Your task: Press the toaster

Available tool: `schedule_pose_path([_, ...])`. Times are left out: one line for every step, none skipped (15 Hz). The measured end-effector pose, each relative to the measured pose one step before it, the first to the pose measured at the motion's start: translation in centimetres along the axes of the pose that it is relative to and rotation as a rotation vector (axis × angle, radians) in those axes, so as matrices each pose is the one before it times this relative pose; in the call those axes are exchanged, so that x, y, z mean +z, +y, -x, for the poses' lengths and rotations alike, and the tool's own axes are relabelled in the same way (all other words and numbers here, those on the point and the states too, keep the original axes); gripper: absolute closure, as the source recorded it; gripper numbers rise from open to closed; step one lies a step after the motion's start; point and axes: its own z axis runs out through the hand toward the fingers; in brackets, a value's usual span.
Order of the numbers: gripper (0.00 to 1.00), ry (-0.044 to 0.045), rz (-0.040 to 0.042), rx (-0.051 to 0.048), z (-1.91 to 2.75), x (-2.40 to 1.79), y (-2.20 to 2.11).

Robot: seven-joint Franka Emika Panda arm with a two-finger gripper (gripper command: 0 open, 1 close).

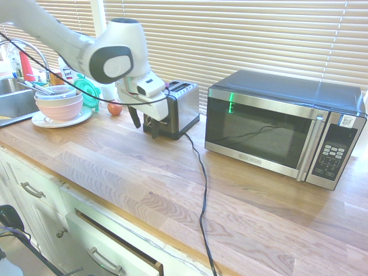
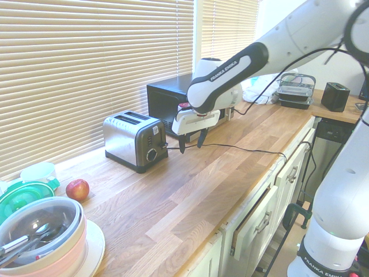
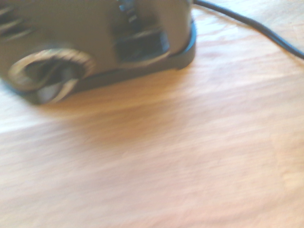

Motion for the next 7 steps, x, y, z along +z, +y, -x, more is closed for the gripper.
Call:
schedule_pose_path([0.00, 0.00698, -0.00575, -0.00597, 0.826, -0.520, 0.118])
schedule_pose_path([0.00, 0.00534, -0.00415, -0.00605, 0.620, -0.410, -0.012])
schedule_pose_path([0.00, 0.00316, -0.00153, -0.00458, 0.385, -0.195, -0.022])
schedule_pose_path([0.00, 0.00379, -0.00180, -0.00217, 0.104, -0.152, -0.033])
schedule_pose_path([0.00, 0.00304, -0.00156, -0.00261, 0.088, -0.030, -0.068])
schedule_pose_path([0.00, 0.00369, -0.00274, -0.00344, 0.172, 0.080, -0.041])
schedule_pose_path([0.00, 0.00471, -0.00402, -0.00335, 0.204, 0.160, 0.009])
